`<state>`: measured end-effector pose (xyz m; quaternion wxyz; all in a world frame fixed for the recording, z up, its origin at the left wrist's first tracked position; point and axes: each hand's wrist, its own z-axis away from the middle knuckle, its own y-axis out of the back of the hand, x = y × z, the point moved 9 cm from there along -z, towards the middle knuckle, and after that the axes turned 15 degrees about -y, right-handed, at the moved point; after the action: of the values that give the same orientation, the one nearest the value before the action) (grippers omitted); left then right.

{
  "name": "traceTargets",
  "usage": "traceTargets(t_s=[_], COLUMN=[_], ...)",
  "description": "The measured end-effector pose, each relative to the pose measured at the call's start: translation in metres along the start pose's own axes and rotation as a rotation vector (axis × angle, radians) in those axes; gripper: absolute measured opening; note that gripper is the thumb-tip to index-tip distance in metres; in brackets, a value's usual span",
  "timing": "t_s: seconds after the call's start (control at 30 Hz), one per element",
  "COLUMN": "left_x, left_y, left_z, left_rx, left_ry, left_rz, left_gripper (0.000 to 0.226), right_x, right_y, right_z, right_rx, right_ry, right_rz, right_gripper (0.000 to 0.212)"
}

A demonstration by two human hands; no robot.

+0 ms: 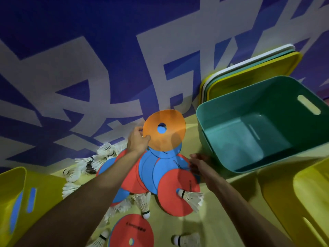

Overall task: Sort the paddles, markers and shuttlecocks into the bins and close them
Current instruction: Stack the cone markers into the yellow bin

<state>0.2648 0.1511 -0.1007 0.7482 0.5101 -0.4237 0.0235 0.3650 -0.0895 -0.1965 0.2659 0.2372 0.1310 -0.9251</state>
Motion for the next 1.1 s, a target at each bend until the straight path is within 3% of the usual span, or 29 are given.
traceTargets(t_s=[0.23, 0.47, 0.87, 1.0, 1.1], left_x=[-0.021, -0.031, -0.026, -0.017, -0.013], left_y=[-0.014, -0.018, 0.021, 0.044, 0.063], left_z=[-0.019, -0.013, 0.029, 0.057, 0.078], left_rx=[0.030, 0.073, 0.055, 0.077, 0.093], left_ry=[0.157, 0.172, 0.085, 0.063, 0.031], left_rz=[-0.032, 0.023, 0.286, 0.418, 0.489], left_gripper=[0.039, 0.009, 0.018, 0.022, 0.021], right_x=[0.009, 0.017, 0.004, -0.006, -0.019], right_y=[-0.002, -0.008, -0.025, -0.032, -0.052], right_z=[-0.010, -0.008, 0.026, 0.050, 0.076], right_rx=[0.033, 0.013, 0.013, 0.055, -0.034], right_ry=[0.000, -0.040, 0.030, 0.115, 0.175], right_rz=[0.020, 0.087, 0.141, 0.150, 0.090], right_gripper=[0.010, 0.012, 0.013, 0.001, 0.014])
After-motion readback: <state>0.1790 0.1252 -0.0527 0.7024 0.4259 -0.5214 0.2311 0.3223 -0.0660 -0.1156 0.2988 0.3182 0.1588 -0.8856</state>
